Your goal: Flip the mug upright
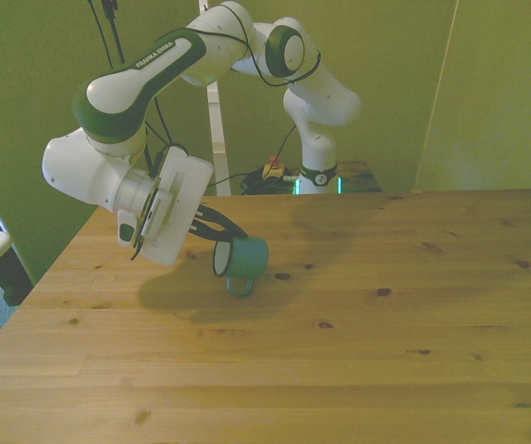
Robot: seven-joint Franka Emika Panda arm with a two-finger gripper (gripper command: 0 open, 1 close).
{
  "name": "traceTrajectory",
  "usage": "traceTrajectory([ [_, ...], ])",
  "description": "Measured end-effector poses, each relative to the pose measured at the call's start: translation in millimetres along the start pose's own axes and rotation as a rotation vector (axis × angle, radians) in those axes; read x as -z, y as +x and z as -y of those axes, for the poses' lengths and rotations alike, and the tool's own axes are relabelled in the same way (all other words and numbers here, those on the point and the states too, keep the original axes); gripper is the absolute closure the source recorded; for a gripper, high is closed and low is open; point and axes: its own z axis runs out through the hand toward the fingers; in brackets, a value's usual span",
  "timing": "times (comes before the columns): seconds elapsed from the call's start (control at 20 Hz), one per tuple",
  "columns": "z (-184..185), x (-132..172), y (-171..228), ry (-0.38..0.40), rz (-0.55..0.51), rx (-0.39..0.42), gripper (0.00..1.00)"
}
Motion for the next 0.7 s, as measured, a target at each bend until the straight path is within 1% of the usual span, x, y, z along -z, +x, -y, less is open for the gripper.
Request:
traceTrajectory([
  [0.1,16,2,-4,-0.058,-0.051,0.021,1.0],
  [0.2,41,-1,-14,-0.128,-0.116,0.054,1.0],
  [0.4,82,-23,-41,-0.278,-0.244,0.106,1.0],
  [0.55,94,-43,-56,-0.377,-0.354,0.138,1.0],
  [0.7,96,-70,-71,-0.481,-0.467,0.171,1.0],
])
